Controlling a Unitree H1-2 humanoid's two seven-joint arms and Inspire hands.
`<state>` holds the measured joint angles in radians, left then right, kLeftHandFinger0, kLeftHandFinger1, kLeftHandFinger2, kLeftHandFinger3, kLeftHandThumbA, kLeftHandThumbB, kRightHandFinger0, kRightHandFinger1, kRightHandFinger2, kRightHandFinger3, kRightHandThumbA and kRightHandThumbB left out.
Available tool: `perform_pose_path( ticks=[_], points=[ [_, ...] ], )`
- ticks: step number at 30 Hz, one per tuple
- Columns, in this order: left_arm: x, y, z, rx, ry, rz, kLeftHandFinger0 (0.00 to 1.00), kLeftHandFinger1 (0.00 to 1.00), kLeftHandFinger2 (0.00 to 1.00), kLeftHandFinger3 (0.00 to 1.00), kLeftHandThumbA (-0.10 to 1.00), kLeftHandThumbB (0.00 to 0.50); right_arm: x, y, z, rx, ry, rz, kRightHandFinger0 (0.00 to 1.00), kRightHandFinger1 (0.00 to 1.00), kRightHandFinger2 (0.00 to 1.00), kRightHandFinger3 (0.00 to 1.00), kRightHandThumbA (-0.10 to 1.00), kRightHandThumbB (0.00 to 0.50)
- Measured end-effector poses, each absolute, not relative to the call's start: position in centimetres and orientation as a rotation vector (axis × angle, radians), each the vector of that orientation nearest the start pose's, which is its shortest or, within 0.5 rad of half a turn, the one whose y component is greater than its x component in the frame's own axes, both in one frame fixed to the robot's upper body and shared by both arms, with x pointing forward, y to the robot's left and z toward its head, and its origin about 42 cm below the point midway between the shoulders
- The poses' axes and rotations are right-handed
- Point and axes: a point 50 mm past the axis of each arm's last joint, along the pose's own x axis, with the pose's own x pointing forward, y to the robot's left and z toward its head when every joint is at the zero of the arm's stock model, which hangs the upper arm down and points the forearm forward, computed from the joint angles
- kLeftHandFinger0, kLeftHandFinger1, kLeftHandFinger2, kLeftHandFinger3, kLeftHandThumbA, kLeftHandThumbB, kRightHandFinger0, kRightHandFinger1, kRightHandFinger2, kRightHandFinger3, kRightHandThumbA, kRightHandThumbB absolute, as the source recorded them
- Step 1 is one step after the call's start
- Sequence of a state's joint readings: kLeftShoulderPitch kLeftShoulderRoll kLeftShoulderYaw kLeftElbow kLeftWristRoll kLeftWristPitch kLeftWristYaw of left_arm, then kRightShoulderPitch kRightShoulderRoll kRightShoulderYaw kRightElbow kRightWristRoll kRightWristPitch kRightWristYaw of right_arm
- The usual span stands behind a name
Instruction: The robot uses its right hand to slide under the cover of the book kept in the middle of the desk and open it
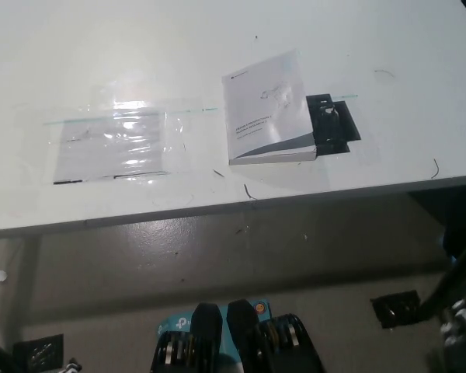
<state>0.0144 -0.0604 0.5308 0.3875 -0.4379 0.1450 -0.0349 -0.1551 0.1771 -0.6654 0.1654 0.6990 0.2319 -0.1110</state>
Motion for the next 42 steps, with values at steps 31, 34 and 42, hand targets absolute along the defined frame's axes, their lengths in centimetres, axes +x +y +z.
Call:
perform_pose_path(
  ticks=[31,34,42],
  points=[
    [22.8,30.7,-2.0,-0.812,0.344,0.501,0.85,0.83,0.89,0.97,0.93,0.164,44.2,-24.2,26.7,1.060,-0.115,-0.269,1.00,1.00,1.00,1.00,1.00,0.116],
    [22.8,30.9,-2.0,-0.809,0.342,0.501,0.81,0.78,0.83,0.91,0.90,0.171,45.5,-22.3,25.4,1.052,-0.034,-0.236,1.00,1.00,1.00,1.00,1.00,0.156],
    [22.8,30.8,-2.0,-0.817,0.341,0.501,0.84,0.83,0.89,0.97,0.91,0.154,47.0,-18.7,24.4,1.036,0.057,-0.170,1.00,1.00,1.00,1.00,1.00,0.188]
  ],
)
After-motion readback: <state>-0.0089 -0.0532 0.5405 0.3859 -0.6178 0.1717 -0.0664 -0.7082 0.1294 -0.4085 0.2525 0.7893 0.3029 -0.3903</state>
